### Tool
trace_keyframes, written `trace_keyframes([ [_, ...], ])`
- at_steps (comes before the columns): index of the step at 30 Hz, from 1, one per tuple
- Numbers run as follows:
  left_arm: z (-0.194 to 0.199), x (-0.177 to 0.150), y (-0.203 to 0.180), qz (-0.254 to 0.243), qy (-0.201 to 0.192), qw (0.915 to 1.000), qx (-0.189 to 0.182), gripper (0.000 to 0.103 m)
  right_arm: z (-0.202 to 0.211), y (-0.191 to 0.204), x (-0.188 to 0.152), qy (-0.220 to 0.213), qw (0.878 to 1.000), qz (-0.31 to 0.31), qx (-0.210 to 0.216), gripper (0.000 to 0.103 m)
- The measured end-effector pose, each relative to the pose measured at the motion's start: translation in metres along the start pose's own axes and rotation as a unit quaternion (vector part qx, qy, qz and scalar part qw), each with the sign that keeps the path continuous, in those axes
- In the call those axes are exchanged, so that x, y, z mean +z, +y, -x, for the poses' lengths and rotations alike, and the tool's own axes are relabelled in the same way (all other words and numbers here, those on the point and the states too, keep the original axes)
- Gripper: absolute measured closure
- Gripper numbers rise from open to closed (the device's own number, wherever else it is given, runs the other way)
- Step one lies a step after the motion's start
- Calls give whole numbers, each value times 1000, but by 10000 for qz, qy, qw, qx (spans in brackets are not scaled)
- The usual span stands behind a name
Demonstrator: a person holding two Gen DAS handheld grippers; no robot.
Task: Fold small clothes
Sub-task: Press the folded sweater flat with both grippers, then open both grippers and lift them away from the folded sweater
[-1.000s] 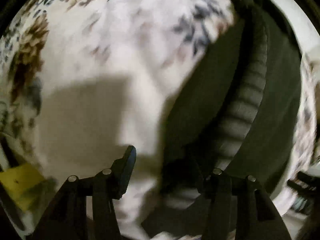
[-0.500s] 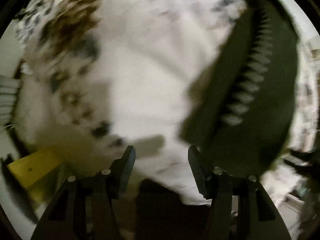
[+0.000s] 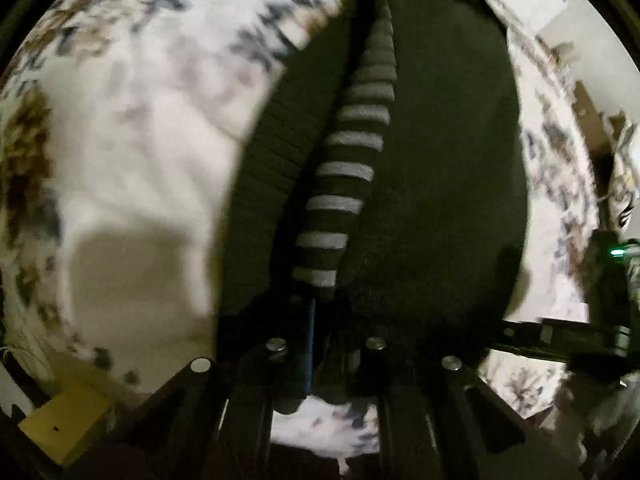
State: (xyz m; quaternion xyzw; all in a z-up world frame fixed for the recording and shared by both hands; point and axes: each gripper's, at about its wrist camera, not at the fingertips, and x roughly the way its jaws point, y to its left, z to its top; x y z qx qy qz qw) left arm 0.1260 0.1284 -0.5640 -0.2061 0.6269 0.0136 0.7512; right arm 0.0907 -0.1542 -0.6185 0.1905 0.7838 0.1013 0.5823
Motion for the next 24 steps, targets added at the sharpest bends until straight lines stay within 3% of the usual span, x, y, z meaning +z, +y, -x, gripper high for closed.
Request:
trace_keyframes([
  [4,14,4,18,-3,-56,9999,112,99,-4,5,-4,144,9998,96,68,55],
  [7,-6,0,35,253,224,9988,346,103,-7,10,-6,283,9995,155,-73,55],
  [9,-7,-1,51,547,332,9979,108,102,-4,10,-5,347,9992,112,-150,55],
  [12,3,5,62,598,467,9971,-43,100,10,5,1,294,9995,-74,-45,55],
  [15,11,37,49,514,414,9973,-323,89,36,-2,15,101,9996,-230,97,55],
  [19,21,97,21,412,-96,9949,-918,52,77,2,49,-405,9983,-353,235,49],
  [24,16,196,-29,-46,-665,9891,-1310,52,150,18,133,-1406,9889,-299,381,49],
])
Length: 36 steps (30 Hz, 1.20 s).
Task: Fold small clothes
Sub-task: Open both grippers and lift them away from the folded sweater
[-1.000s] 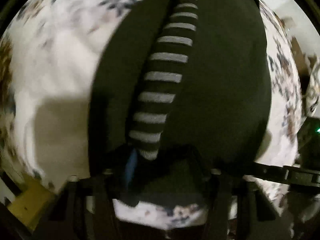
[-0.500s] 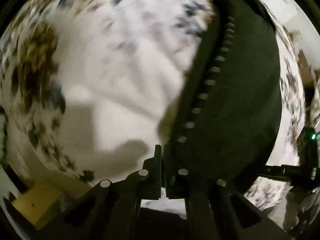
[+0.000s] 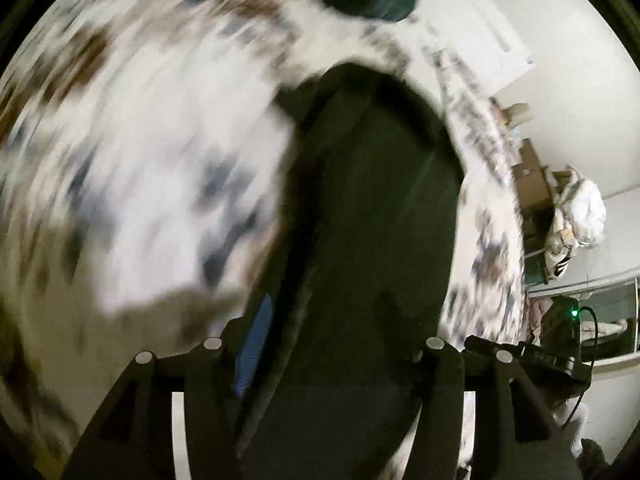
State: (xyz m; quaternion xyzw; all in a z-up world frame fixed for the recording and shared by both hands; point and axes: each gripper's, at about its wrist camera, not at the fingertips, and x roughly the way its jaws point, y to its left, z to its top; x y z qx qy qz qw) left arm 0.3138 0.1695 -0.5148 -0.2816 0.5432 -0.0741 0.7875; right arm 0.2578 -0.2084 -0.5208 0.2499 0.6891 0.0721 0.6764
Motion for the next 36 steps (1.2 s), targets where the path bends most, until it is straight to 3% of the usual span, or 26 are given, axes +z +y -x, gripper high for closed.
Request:
trace_keyframes([
  [1,4,19,4,-181,-61,9998,-1,52,5,7,19,-159,9999,53,41,49],
  [4,-30,69,-16,-579,-65,9982,167,52,11,30,91,-634,9972,383,-98,49],
  [8,-74,109,-31,-905,106,9945,525,52,-8,49,180,-733,9943,736,-230,49],
  [10,-94,124,-33,-963,185,9930,662,52,-21,50,216,-678,9929,909,-349,60],
  [11,-104,131,-34,-980,222,9923,719,52,-30,56,222,-697,9924,936,-389,73],
  [13,-118,145,-33,-989,267,9916,785,52,-34,54,246,-809,9934,745,-332,81],
  [15,-132,156,-34,-991,292,9911,843,52,-30,46,258,-1032,9930,527,-234,98],
  [17,-141,164,-34,-955,305,9914,845,52,-25,42,271,-1216,9921,274,-125,99],
  [28,-158,213,-25,-571,139,9948,830,52,-62,50,344,-992,9945,-323,127,100],
  [32,-171,232,-23,-587,104,9933,994,52,-82,61,368,-761,9970,-18,-131,100],
  [36,-173,246,-14,-404,128,9945,957,52,-82,62,379,-469,9989,-31,-25,99],
])
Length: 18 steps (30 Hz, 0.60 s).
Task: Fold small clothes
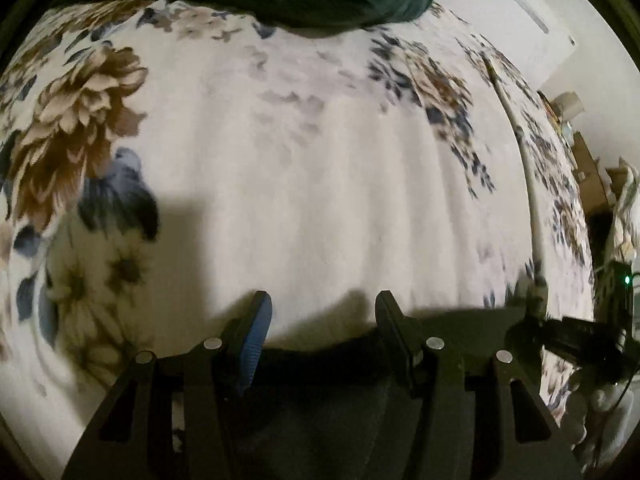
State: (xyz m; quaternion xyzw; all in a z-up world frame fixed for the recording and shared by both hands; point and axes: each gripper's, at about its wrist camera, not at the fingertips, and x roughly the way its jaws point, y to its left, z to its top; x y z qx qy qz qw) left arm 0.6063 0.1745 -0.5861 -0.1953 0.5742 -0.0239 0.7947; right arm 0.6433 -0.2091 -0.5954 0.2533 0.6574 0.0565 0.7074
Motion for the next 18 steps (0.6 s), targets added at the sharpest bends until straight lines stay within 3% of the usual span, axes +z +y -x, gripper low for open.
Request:
trace_keyframes([
  [2,14,0,6,110,-99,9998,-155,52,9,-6,1,44,9996,-209,208,94],
  [6,48,-15,26,397,-341,9977,-422,52,33,-21,-19,-95,9983,-418,399,66],
  [9,51,-36,46,756,-147,9947,-677,52,44,-29,-32,-218,9961,-575,638,48],
  [11,41,-42,52,861,28,9933,-766,52,40,-31,-34,-192,9927,-709,956,45],
  [13,22,-43,50,906,299,9917,-857,52,31,-31,-30,-21,9927,-745,950,45],
  [14,15,-42,48,908,363,9913,-884,52,27,-30,-28,-28,9923,-744,987,50],
  [15,9,-40,44,874,379,9924,-784,52,23,-26,-23,-77,9937,-655,910,78],
  [16,7,-39,41,835,366,9930,-753,52,21,-21,-17,-191,9960,-530,695,91],
  [18,9,-33,34,740,286,9944,-693,52,22,-14,-5,-302,9980,-347,424,93],
])
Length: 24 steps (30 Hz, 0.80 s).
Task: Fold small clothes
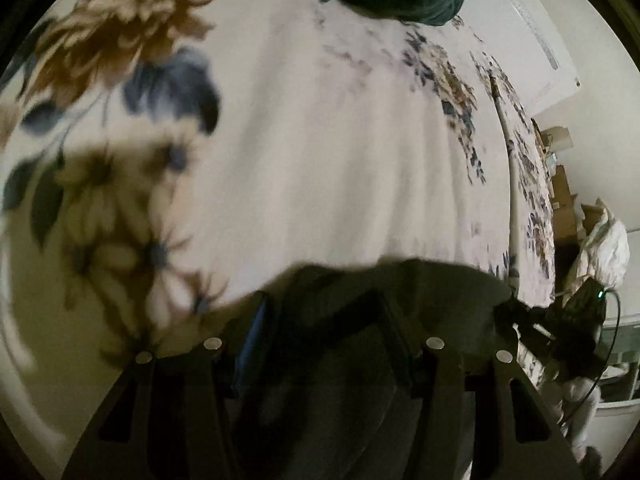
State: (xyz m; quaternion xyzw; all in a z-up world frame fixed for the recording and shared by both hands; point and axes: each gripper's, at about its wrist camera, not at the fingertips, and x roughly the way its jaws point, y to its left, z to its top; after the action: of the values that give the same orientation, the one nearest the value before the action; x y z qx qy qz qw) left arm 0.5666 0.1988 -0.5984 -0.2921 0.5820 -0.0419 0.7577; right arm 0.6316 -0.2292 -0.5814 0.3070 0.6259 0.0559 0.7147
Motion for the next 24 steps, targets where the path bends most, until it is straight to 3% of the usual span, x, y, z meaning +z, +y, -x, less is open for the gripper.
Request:
trace_keyframes([
  [4,12,-1,-4,-222,-174,9995,140,52,19,11,4,-168,9991,294,-240,91],
  [7,23,-8,0,-279,-259,9990,235,52,31,-4,-8,96,9998,129,-74,78],
  [9,30,-14,7,-223,-298,9991,195,52,32,-14,-19,258,9996,142,13,77],
  [13,41,-25,17,-60,-379,9991,157,52,14,-19,-32,490,9973,453,-296,78],
  [15,46,-31,20,22,-408,9990,174,52,9,-19,-31,349,9972,489,-455,95],
  [17,50,-36,23,68,-417,9990,142,52,7,-13,-29,175,9960,597,-637,101],
  [20,55,-43,26,72,-398,9991,124,52,16,10,-23,-345,9862,1059,-1221,101],
  [24,61,-50,32,78,-325,9994,72,52,16,33,-15,-581,9728,1519,-1648,101],
])
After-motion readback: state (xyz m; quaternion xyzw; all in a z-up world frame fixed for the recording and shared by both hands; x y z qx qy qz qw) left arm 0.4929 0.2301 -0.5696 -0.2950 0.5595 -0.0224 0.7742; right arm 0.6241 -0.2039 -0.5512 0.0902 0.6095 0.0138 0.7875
